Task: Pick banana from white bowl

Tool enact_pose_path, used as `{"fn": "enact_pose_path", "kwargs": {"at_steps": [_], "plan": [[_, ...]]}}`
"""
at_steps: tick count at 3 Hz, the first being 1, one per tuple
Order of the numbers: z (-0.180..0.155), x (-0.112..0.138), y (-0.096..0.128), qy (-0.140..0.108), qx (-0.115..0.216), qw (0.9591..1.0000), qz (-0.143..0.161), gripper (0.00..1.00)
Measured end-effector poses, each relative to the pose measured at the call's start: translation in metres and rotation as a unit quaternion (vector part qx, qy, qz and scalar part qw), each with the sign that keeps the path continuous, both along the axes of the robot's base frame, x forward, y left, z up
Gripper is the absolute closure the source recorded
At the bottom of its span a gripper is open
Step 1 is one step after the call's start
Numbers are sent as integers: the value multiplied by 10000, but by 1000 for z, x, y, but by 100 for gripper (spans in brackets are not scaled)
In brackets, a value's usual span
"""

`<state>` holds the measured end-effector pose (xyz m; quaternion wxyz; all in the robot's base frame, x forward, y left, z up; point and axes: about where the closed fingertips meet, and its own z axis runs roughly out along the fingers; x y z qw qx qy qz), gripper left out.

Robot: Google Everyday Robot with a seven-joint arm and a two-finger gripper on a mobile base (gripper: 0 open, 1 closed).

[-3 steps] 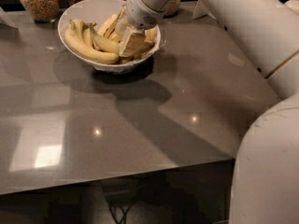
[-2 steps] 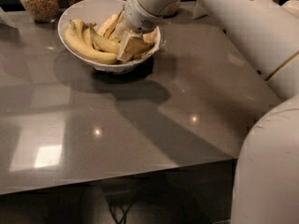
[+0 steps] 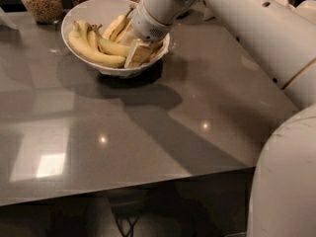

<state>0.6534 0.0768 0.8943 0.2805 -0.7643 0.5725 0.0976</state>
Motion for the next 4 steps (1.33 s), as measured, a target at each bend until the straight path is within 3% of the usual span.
{"fn": "enact_pose_path", "kwargs": {"at_steps": [2,3,4], "plan": [[0,13,-12,-320,-84,9994,23,90],[11,15,-12,-482,-158,9987,77,100],[32,11,-10,-607,-285,9977,107,100]]}}
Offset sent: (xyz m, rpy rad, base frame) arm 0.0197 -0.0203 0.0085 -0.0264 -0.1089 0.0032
